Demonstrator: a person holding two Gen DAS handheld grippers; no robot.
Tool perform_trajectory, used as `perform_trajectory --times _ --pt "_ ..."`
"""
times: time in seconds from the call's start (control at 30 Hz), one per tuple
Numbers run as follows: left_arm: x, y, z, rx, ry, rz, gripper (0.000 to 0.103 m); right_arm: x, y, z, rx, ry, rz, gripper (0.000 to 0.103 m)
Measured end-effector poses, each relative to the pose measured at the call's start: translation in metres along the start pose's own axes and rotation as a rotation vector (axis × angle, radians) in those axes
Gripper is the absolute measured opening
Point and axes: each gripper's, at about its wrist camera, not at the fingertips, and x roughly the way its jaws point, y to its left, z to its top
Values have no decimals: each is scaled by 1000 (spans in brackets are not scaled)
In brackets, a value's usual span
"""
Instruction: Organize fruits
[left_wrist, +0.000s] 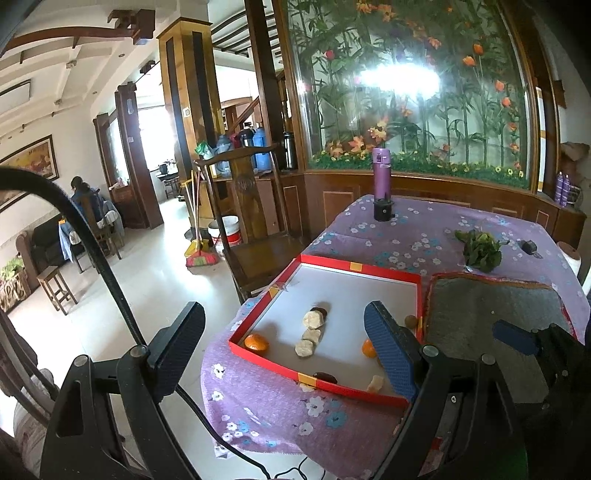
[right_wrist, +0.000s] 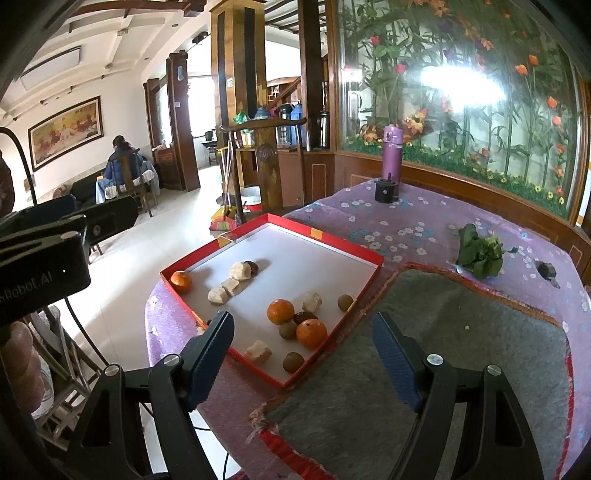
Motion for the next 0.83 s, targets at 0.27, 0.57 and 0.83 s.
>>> perform_trajectory --times 0.27,0.57,0.83 --pt "-7 4 -2 -1 -18 -9 89 -4 8 1 -19 -4 0 79" --pt "-5 7 -4 -9 -7 -10 89 -2 12 1 -18 3 2 79" --pt "-2 7 -5 -1 -14 -4 89 3 13 0 -18 14 2 79"
